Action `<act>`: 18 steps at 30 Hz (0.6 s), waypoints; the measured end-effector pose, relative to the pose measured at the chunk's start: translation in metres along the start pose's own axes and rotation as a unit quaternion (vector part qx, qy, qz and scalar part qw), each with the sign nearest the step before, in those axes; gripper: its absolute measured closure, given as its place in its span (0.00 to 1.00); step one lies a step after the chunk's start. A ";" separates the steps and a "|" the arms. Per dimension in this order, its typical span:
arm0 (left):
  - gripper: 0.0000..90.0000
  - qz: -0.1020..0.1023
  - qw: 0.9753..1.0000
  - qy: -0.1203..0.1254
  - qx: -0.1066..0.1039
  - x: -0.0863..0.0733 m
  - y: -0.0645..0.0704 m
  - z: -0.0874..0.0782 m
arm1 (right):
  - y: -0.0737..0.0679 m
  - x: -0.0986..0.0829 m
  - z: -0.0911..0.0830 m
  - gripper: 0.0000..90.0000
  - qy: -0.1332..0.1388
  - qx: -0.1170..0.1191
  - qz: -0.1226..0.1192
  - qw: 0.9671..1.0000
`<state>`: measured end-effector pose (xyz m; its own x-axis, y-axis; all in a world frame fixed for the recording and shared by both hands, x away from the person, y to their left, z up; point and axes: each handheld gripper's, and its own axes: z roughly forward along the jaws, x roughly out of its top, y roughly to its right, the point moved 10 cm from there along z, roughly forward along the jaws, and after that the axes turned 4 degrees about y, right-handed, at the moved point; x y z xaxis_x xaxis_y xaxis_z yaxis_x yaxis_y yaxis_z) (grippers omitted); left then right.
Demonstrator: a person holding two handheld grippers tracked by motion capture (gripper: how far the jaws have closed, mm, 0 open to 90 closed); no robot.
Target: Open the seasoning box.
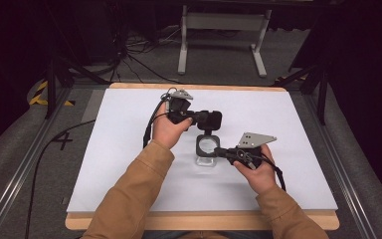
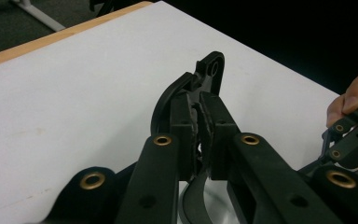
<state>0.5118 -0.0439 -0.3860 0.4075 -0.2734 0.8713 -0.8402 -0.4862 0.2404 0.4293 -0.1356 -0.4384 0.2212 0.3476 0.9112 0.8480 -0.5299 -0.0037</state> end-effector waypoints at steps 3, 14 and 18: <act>0.87 0.010 1.000 0.005 0.004 0.002 0.005 -0.007 | 0.000 0.000 -0.001 1.00 -0.004 0.004 0.005 1.000; 0.76 0.030 0.999 0.010 0.018 -0.005 0.014 -0.053 | 0.025 0.022 -0.027 0.90 0.002 -0.025 0.009 1.000; 0.72 0.047 0.998 -0.004 0.039 -0.014 0.011 -0.067 | 0.040 0.028 -0.040 0.87 0.014 -0.042 0.023 0.999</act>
<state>0.4727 0.0096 -0.3668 0.3319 -0.3277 0.8845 -0.8442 -0.5217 0.1235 0.4503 -0.1785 -0.3964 0.2442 0.3010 0.9218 0.7943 -0.6074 -0.0120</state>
